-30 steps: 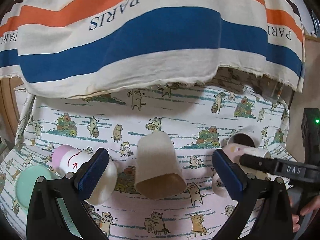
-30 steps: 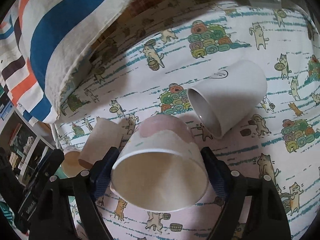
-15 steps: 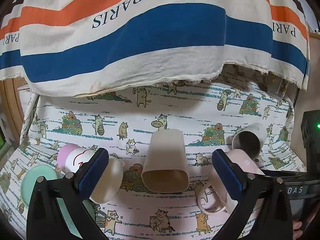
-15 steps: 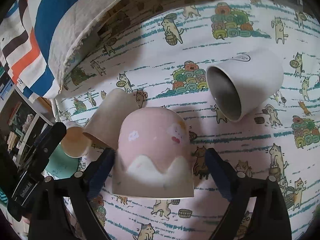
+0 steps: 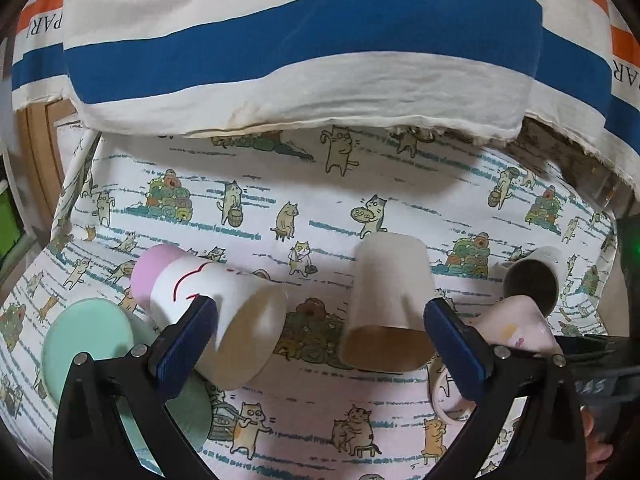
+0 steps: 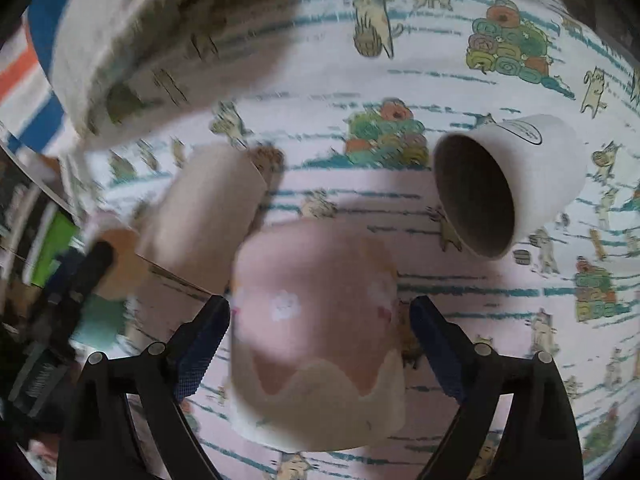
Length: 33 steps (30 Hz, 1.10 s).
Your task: Flip cup upside down
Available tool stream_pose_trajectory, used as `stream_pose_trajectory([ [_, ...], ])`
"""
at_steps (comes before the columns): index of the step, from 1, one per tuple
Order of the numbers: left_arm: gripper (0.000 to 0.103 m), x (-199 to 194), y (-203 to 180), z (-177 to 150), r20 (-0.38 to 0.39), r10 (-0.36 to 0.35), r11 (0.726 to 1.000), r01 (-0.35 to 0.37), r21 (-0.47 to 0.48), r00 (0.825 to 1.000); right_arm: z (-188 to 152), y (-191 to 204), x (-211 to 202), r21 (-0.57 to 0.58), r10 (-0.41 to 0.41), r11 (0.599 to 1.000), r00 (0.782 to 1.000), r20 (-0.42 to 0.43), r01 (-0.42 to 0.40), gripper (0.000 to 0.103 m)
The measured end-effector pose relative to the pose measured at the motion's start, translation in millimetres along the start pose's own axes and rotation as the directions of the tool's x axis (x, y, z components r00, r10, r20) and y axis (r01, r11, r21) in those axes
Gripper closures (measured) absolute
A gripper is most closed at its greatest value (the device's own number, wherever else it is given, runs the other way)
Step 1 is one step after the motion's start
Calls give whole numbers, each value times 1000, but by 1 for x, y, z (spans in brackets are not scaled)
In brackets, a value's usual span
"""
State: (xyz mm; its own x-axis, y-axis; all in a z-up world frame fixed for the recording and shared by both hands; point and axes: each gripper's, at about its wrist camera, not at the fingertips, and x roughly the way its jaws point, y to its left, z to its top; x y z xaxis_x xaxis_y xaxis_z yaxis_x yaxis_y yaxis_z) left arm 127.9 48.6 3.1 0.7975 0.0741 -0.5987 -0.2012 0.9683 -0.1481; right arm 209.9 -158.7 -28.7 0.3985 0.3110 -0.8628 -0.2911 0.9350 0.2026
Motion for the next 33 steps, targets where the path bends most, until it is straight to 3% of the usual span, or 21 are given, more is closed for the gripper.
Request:
stream_pose_trajectory([
  [3,1,-3,-1,1,4,-17,1000,17,-4,1000,2,8,6,-44,-42,998,998,-42,40,12],
  [4,1,-4,-2,0,8,-17,1000,17,4,1000,2,10,8,-61,-45,997,997,-58,41,18],
  [5,1,-6,-4,0,14,-17,1000,17,13,1000,1,13,8,-77,-56,996,996,-70,50,18],
  [9,1,-11,-10,1,22,-32,999,31,38,999,-3,17,3,-76,-71,995,995,-67,66,19],
  [12,1,-14,-15,2,-22,-43,997,44,55,999,-12,18,-5,-72,-81,994,995,-51,77,19],
  [20,1,-61,-19,-2,1,-45,994,45,101,999,-45,27,-46,-25,37,999,999,-13,-38,19],
  [25,1,-92,-15,-12,62,11,991,-20,136,998,-61,42,-50,-35,113,993,993,-36,-115,19],
  [29,1,-105,1,-16,56,10,997,-14,72,998,-74,48,-41,-37,110,993,993,-49,-112,18],
  [33,1,-105,1,-21,18,4,997,-5,77,1000,-82,53,-40,-127,83,988,995,-46,-88,18],
])
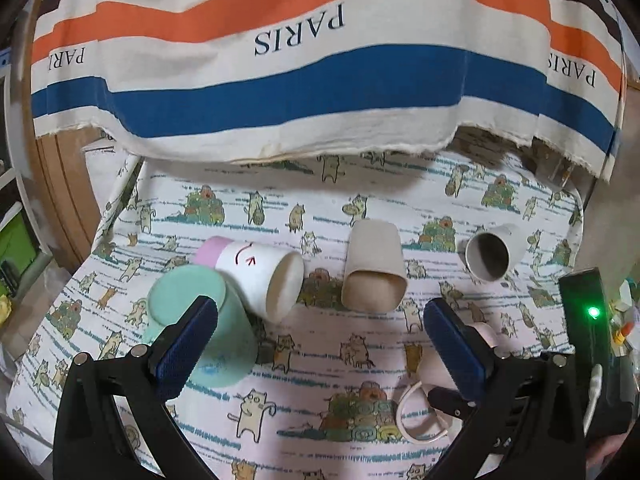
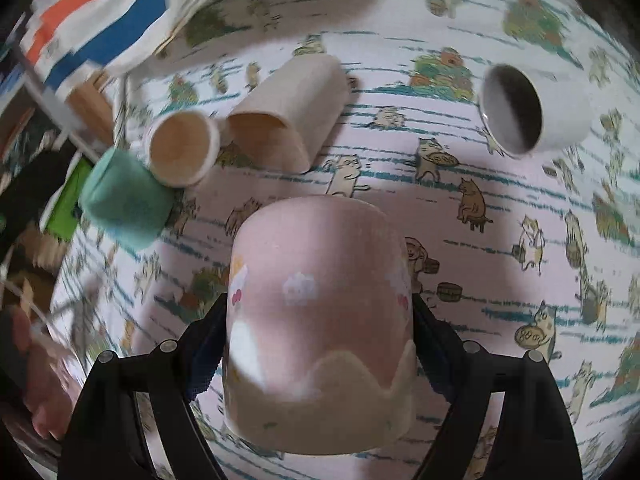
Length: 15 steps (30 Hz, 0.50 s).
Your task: Flip cup upside down
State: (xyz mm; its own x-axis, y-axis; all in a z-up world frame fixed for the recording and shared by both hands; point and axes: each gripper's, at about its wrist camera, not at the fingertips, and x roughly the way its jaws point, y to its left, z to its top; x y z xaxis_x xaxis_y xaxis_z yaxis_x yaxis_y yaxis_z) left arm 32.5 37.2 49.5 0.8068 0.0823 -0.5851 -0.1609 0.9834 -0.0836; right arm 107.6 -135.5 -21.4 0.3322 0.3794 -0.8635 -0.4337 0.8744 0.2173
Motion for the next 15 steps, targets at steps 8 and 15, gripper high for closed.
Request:
stream_pose_trajectory([
  [8,0,-6,-21,1,-29,-36,999,37,10,999,-2,-10,-41,-13,29,1000,992,121,-27,16],
  [15,0,-2,-25,7,-120,-94,993,84,-89,988,-15,-50,-94,68,-173,985,918,357,159,16],
])
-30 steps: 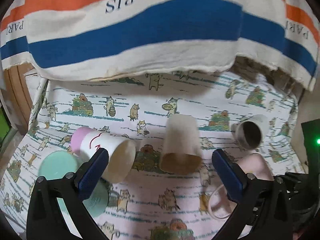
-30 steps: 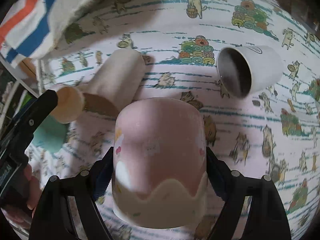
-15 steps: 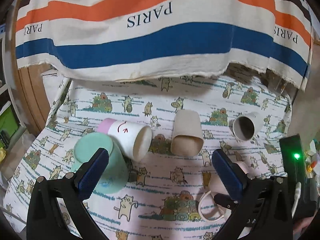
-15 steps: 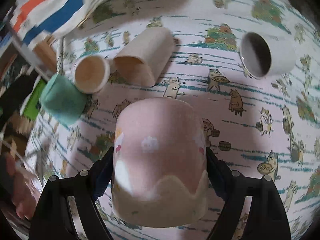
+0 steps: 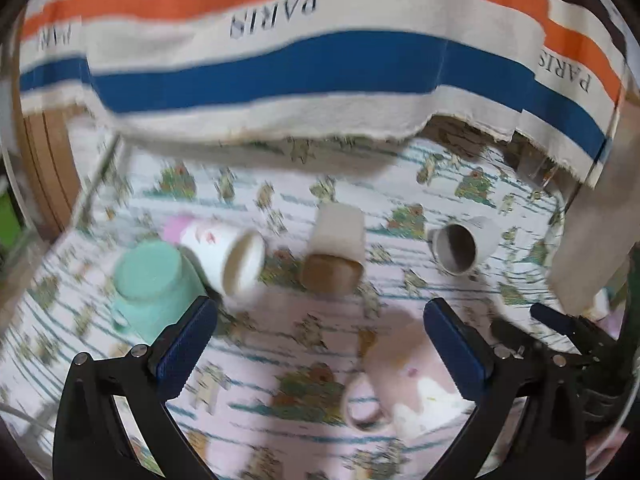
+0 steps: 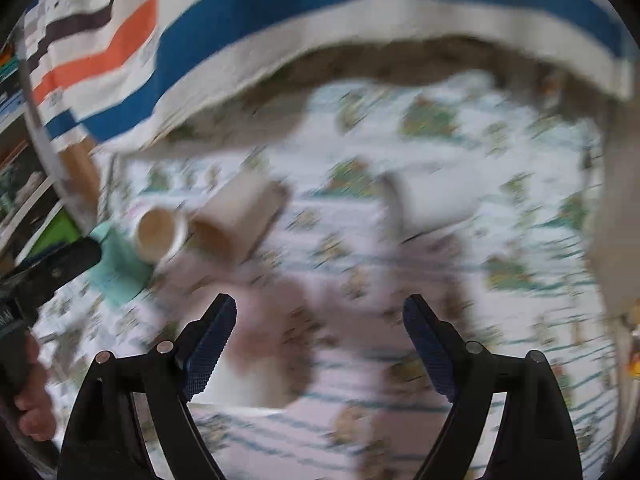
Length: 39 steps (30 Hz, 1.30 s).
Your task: Flip cup upside down
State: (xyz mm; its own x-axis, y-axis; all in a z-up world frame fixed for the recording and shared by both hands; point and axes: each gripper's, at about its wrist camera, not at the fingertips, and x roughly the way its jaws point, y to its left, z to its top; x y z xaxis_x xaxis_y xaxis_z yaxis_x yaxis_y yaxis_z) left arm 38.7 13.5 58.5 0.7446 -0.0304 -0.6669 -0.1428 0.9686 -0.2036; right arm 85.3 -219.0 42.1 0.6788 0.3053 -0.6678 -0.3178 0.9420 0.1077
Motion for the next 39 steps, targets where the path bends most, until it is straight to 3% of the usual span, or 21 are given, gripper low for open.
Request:
stream_pose_trajectory([
  [4,1,15,-9,-5,-115,-66,997,61,-51,991,-3,-29,-10,35,-34,999,996,85,31,16],
  [11,1,46,-34,-10,-227,-115,991,96,-94,967,-8,-58,-9,123,0,992,989,145,-19,16],
  [15,1,69,-50,-13,-267,-92,994,73,-82,959,-13,-64,0,130,-24,991,988,154,3,16],
  [18,8,85,-59,-16,-301,-75,996,57,-69,951,-17,-67,4,128,-46,991,983,176,23,16],
  [23,9,93,-67,-17,-311,-44,999,33,-41,949,-24,-71,15,134,-52,991,983,178,28,16],
  [27,10,103,-69,-19,-335,-38,999,24,-46,942,-25,-74,20,156,-4,988,989,146,-19,16],
  [32,19,116,-71,-23,-366,-30,999,16,-41,930,-27,-72,19,149,-6,989,989,146,-16,16],
  [39,20,108,-76,-25,-332,-38,999,34,-18,943,-28,-75,19,165,-6,986,990,140,-17,16],
])
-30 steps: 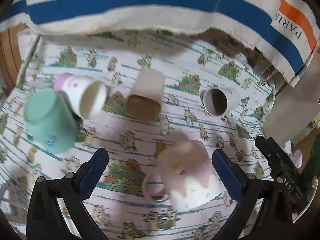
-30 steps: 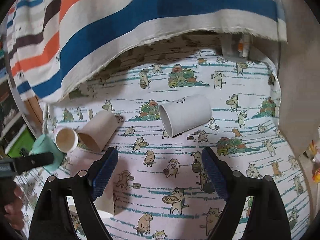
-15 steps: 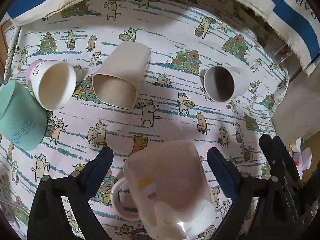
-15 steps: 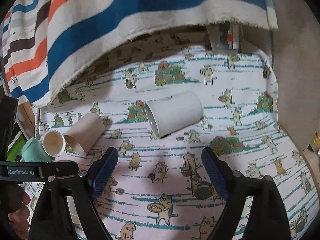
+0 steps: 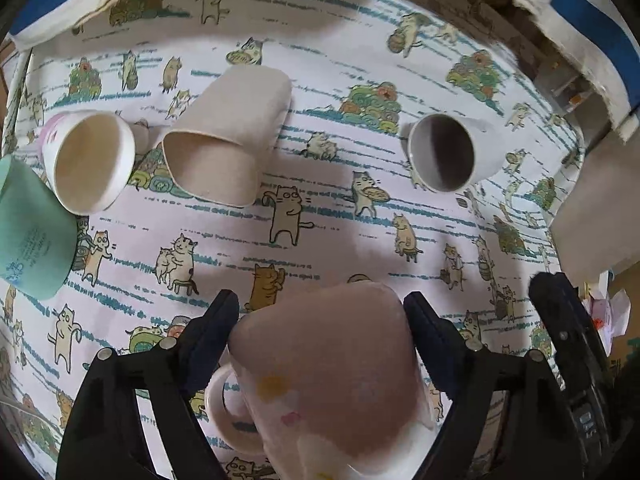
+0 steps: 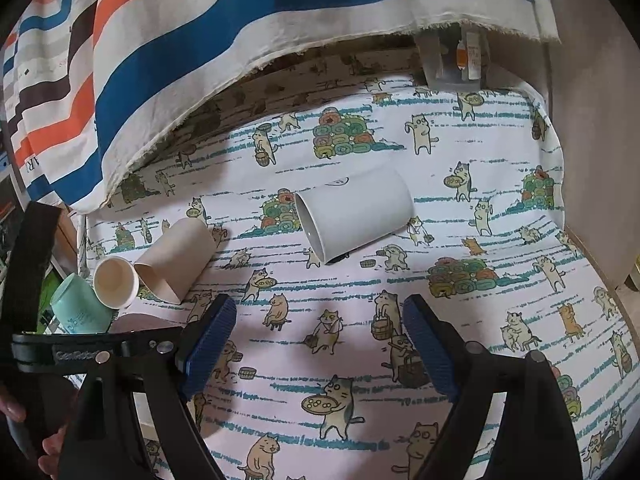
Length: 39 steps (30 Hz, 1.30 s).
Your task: Flip cup upside down
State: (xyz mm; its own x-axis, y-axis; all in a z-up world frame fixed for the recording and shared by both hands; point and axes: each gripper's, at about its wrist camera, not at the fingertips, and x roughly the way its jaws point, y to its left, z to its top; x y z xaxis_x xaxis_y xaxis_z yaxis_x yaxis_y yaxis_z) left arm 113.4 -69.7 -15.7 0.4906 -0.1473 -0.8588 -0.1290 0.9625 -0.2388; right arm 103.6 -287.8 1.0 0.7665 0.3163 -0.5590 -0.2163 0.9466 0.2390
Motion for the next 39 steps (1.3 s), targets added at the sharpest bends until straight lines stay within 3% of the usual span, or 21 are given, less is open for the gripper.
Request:
stream_pose_trajectory([
  [7,23,-34,-10,-2,127,37,996,-47,75,991,-1,-9,1,39,-2,999,1000,-2,2,16],
  [9,51,-46,-15,-4,187,56,991,-78,111,981,-1,-10,0,47,-1,999,1000,-1,1,16],
  [10,74,-52,-19,-4,216,87,985,-116,127,972,-1,-11,0,51,0,999,1000,-1,0,16],
  [11,75,-57,-20,-4,237,114,980,-148,132,965,-1,-11,0,52,-2,999,1000,0,2,16],
  [16,74,-56,-20,-4,253,108,971,-156,179,961,-2,-11,1,46,-5,999,1000,-2,5,16],
  [20,74,-45,-12,-7,181,11,985,-41,165,983,-2,-10,2,41,-11,999,1000,-7,11,16],
  [23,74,-46,-22,-14,208,30,977,-73,201,978,-3,-10,4,39,-1,999,1000,-19,1,16],
  [25,74,-50,-23,-16,209,13,979,-55,197,978,-3,-8,4,33,7,999,1000,-23,-7,16],
  [31,42,-87,-4,-24,357,61,977,-129,169,932,-3,-4,-1,24,58,998,998,0,-58,16],
  [39,36,-101,59,-34,354,109,988,-142,67,929,-5,14,-18,-65,128,990,988,86,-122,16],
])
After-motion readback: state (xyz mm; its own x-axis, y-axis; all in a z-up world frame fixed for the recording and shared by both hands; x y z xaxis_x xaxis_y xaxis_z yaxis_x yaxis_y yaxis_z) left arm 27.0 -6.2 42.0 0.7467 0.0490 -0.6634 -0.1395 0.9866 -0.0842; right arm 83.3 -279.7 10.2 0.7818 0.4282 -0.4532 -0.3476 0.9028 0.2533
